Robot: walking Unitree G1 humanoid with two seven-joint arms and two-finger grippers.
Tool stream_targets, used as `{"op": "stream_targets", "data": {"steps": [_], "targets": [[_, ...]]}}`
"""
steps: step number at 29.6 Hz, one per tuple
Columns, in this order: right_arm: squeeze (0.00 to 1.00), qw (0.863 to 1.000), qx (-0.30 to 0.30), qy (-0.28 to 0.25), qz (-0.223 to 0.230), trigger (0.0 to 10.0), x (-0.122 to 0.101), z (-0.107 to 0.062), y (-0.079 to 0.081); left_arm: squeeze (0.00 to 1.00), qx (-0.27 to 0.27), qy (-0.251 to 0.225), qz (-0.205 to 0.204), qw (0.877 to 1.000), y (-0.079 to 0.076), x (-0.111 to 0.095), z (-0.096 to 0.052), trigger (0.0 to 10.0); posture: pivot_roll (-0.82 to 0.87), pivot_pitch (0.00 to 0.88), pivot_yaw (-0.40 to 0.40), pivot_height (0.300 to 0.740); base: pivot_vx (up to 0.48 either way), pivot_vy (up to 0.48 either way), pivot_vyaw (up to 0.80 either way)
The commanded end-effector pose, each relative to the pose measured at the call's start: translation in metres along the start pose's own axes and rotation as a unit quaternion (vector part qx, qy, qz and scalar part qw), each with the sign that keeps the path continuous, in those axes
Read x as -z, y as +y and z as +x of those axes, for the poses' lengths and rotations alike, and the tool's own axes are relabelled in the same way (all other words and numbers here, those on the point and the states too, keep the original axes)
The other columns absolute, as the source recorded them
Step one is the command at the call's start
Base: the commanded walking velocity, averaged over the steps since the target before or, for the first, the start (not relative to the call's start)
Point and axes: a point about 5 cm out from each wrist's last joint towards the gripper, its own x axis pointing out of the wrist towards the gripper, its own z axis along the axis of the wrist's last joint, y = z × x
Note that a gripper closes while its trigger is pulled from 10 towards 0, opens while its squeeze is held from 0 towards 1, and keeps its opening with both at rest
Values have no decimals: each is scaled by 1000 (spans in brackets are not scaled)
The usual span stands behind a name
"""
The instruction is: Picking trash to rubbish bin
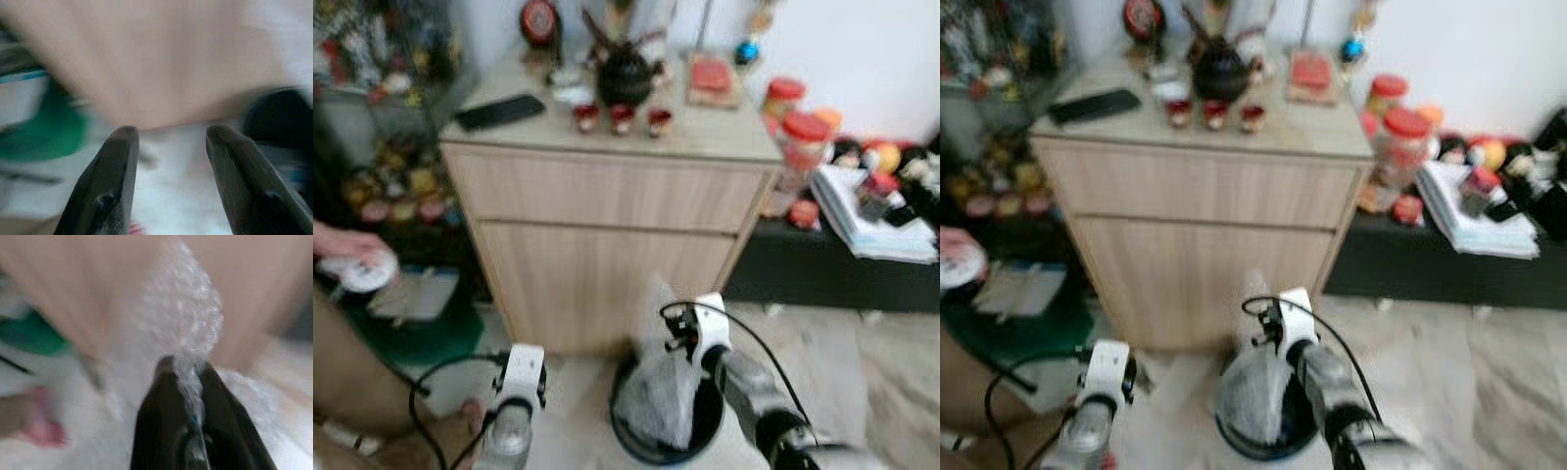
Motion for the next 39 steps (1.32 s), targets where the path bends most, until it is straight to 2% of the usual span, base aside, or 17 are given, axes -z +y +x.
{"op": "stream_targets", "data": {"steps": [1,7,16,23,39], "targets": [[0,1000,1,-1,6,10000,-1,1,2,0,9,15,-4,1000,0,7,-2,10000,101,56,-99,740,0,0,-750],[0,1000,-1,-3,4,10000,-2,1,1,0,19,17,-8,1000,-3,6,-2,10000,97,64,-108,740,0,0,-738],[0,1000,-5,-7,1,10000,-2,1,2,0,21,17,-12,1000,-3,6,-2,10000,94,69,-115,740,0,0,0],[0,1000,-11,-7,-2,10000,-2,1,3,0,-2,3,-27,1000,1,3,-2,10000,85,56,-119,740,0,0,0],[0,1000,-15,-6,-11,10000,-3,1,3,0,-4,-3,-23,1000,-1,0,0,10000,82,28,-129,740,0,0,0]]}}
